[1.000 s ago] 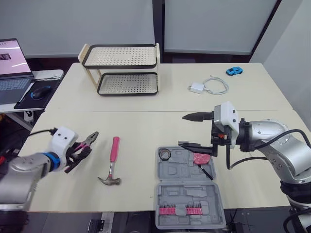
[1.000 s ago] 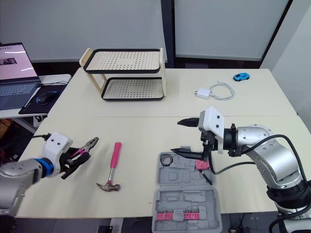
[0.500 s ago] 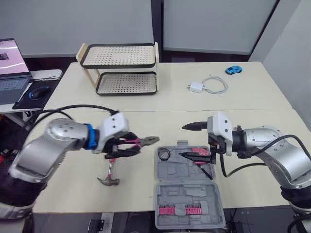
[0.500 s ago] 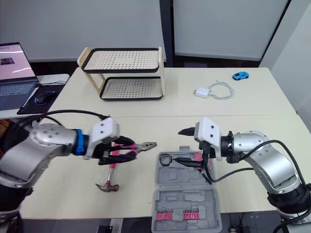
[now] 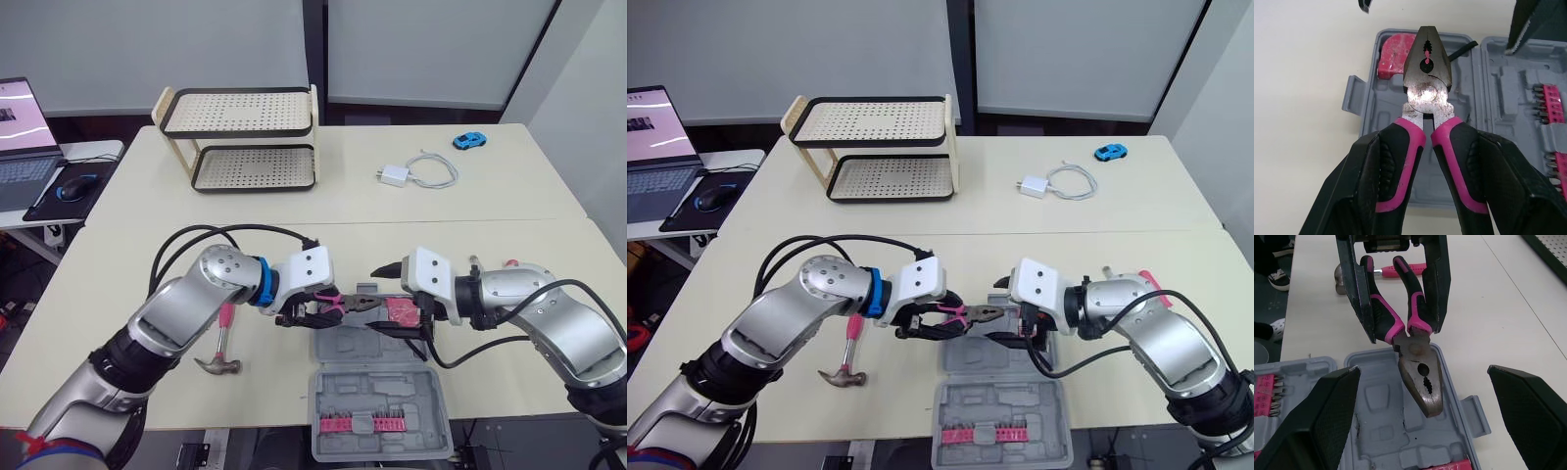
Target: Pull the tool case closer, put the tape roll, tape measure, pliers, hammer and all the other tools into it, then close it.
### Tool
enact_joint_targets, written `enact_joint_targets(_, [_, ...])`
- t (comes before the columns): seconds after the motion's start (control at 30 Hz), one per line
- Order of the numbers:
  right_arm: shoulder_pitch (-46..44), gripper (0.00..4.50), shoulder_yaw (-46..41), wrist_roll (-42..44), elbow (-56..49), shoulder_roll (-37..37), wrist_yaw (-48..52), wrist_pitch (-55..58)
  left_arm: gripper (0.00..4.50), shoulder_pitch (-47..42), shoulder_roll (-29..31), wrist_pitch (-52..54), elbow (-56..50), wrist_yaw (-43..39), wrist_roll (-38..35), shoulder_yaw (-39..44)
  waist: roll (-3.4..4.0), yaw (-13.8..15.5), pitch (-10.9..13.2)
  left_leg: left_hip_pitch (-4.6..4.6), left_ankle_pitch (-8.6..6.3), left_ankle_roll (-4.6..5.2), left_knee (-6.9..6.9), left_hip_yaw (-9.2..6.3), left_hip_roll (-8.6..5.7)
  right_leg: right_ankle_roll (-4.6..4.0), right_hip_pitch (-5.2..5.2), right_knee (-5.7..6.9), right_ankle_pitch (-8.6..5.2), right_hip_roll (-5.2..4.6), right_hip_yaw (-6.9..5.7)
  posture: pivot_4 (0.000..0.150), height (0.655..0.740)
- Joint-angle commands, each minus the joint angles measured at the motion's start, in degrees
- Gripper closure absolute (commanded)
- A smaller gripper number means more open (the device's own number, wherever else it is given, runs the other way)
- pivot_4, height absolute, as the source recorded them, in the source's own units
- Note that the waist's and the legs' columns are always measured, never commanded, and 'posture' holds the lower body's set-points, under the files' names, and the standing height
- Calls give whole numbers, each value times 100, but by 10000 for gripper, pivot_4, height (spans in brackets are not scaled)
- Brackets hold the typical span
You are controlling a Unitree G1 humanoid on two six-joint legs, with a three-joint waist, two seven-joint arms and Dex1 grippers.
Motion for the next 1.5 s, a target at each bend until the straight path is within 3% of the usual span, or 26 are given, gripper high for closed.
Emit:
enact_joint_targets(0.03, [-180, 0, 132, -202, 53, 45, -30, 51, 19847, -264, -95, -61, 12, 107, 278, -58, 0, 4, 0, 0, 0, 0, 0, -1, 0, 0, 0, 0, 0, 0, 0, 1500, 7400])
enact_joint_targets(0.63, [-744, 0, 731, -941, 766, 512, 90, -155, 19847, -290, -342, 6, -35, 178, 529, -136, 0, 0, 0, -5, 5, -9, 8, -4, 0, 0, -2, 3, 0, -2, 0, 1500, 7400])
enact_joint_targets(0.73, [-775, 6159, 771, -986, 724, 529, 155, -143, 19847, -277, -312, -19, -40, 154, 573, -134, 0, 0, 0, -5, 6, -10, 8, -4, 0, 0, -3, 4, 0, -2, -1, 1500, 7400])
enact_joint_targets(1.0, [-944, 33236, 822, -1025, 708, 702, 306, -59, 19847, -227, -334, -16, -63, 129, 594, -108, 0, -1, 0, -5, 6, -10, 10, -5, 0, 0, -3, 7, 0, -1, -2, 1500, 7400])
enact_joint_targets(1.3, [-1016, 33221, 767, -1026, 797, 685, 505, -73, 19847, 35, -425, -6, -124, 44, 239, 303, 0, -4, 0, -6, 6, -10, 17, -6, 0, 0, -5, 16, 0, -2, -1, 1500, 7400])
enact_joint_targets(1.33, [-1030, 33221, 765, -1040, 818, 650, 547, -98, 12527, 103, -482, -20, -122, 66, 119, 466, 0, -6, 0, -6, 5, -10, 21, -4, 1, 0, -8, 27, 0, -3, 1, 1500, 7400])
enact_joint_targets(1.47, [-1047, 33222, 744, -1072, 829, 477, 713, -208, 697, 498, -35, -866, -93, -354, -79, 1026, 1, -6, 0, -18, 4, -10, 56, -14, 6, 0, -17, 58, -1, -4, -5, 1500, 7400])
enact_joint_targets(1.5, [-1030, 33222, 720, -1049, 802, 446, 741, -216, 0, 678, 87, -1043, -138, -533, -238, 1202, 1, -7, 1, -16, 4, -10, 61, -14, 6, 0, -16, 63, -1, -4, -4, 1500, 7400])
